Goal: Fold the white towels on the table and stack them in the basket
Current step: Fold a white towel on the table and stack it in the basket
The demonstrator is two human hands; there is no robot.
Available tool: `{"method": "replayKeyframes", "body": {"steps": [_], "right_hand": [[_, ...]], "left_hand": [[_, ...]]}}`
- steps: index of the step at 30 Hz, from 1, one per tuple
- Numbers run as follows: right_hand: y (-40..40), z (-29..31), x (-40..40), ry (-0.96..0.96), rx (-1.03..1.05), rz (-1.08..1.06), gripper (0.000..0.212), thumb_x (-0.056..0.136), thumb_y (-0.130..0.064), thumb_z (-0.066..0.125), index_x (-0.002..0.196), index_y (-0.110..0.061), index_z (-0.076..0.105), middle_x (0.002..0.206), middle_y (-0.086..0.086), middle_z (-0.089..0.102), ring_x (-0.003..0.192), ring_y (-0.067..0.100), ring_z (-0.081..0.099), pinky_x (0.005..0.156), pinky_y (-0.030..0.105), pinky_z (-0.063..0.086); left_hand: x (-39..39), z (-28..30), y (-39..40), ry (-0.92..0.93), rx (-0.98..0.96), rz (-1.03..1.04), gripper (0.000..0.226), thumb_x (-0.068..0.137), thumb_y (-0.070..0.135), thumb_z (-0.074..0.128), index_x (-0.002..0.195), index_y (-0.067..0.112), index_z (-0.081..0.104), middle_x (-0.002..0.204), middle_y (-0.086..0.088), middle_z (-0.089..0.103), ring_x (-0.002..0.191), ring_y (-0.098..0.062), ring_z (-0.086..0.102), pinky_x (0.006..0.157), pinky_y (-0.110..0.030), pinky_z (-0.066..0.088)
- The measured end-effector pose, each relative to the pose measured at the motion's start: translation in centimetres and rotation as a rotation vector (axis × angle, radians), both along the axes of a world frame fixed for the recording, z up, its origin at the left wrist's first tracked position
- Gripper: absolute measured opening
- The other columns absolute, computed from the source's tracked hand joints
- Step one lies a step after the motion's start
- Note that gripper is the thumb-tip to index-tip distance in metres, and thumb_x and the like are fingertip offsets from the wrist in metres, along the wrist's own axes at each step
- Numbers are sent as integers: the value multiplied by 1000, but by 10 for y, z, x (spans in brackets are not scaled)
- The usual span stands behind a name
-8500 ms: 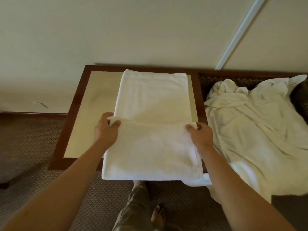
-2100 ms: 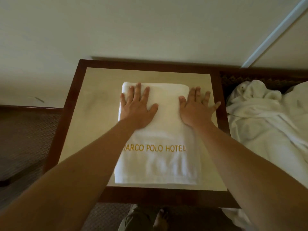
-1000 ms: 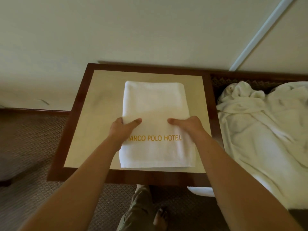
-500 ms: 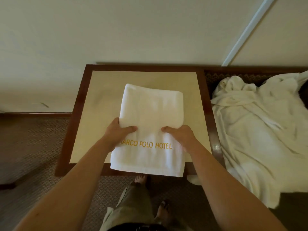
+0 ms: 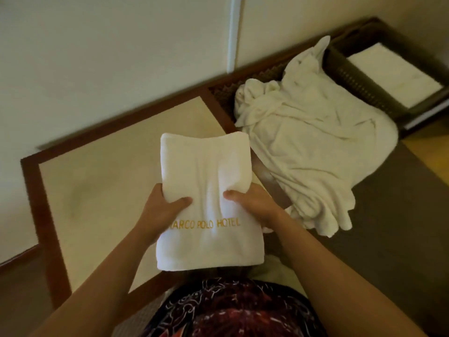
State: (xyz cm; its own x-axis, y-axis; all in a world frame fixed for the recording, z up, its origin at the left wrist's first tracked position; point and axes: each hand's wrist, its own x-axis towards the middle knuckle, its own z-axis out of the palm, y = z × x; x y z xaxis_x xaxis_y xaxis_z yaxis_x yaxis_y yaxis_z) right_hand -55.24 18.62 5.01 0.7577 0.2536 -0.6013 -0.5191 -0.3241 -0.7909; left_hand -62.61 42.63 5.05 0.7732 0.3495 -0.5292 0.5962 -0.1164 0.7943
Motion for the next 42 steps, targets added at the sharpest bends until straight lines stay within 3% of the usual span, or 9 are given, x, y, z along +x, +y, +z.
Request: {"method": "replayKeyframes", "body": {"steps": [4, 10, 13, 17, 22, 24, 29, 35, 42], "right_hand": [[-61, 8, 4, -141, -48, -258, 34, 80, -40, 84, 110, -28, 72, 110, -11, 75, 97, 6, 73, 86, 31, 59], [-187, 31, -29, -175, -23, -675, 38, 83, -34, 84, 117, -24, 70, 104, -12, 75, 87, 4, 74, 69, 21, 59], [-251, 31, -52, -155, 9, -865, 26, 86, -25, 82, 109, -21, 71, 93, -12, 75, 75, 3, 74, 58, 18, 56], [-348, 26, -89, -141, 16, -1077, 25, 86, -20, 82, 109, -20, 72, 98, -5, 78, 79, 9, 76, 59, 22, 58], [-469, 24, -113, -130, -41, -1177, 35, 85, -24, 83, 117, -15, 72, 107, 3, 78, 88, 17, 77, 74, 35, 64], [-517, 29, -120, -157, -60, -1207, 34, 86, -23, 83, 117, -13, 73, 107, 2, 78, 88, 15, 77, 71, 30, 63], [-612, 40, -125, -178, -72, -1266, 26, 85, -22, 84, 109, -19, 75, 100, -1, 79, 85, 14, 77, 67, 27, 62], [-678, 36, -96, -153, -41, -1284, 25, 85, -20, 83, 109, -17, 73, 97, 1, 79, 83, 18, 77, 63, 28, 61], [-766, 26, 9, -157, -122, -1163, 31, 86, -25, 82, 115, -17, 74, 102, 2, 79, 87, 18, 77, 73, 36, 64]], "left_hand": [[52, 15, -51, -98, 38, -186, 57, 81, 29, 86, 123, 19, 48, 107, 10, 62, 90, -6, 63, 61, -23, 48], [114, 27, -185, -190, 12, -528, 59, 80, 28, 87, 125, 22, 49, 110, 16, 60, 94, -1, 62, 66, -21, 52], [131, 24, -265, -181, 16, -680, 56, 79, 28, 87, 120, 21, 50, 108, 13, 63, 93, -5, 65, 69, -26, 54], [136, 15, -392, -185, 20, -867, 51, 80, 27, 87, 116, 22, 51, 102, 13, 63, 87, -2, 64, 60, -17, 49], [134, 4, -531, -169, -2, -999, 57, 79, 30, 87, 122, 21, 52, 113, 7, 65, 98, -13, 67, 75, -32, 57], [135, 1, -584, -158, -46, -1039, 62, 77, 33, 88, 126, 22, 53, 117, 6, 67, 101, -16, 69, 79, -37, 60], [134, 5, -689, -173, -72, -1083, 57, 83, 29, 84, 126, 21, 47, 108, 10, 62, 93, -12, 68, 64, -26, 55], [167, 2, -756, -129, -79, -1085, 55, 83, 29, 85, 122, 26, 46, 112, 6, 65, 96, -15, 69, 69, -30, 58], [256, -22, -826, -121, -113, -1012, 58, 82, 32, 85, 125, 28, 46, 115, 5, 66, 99, -18, 71, 74, -36, 62]]}}
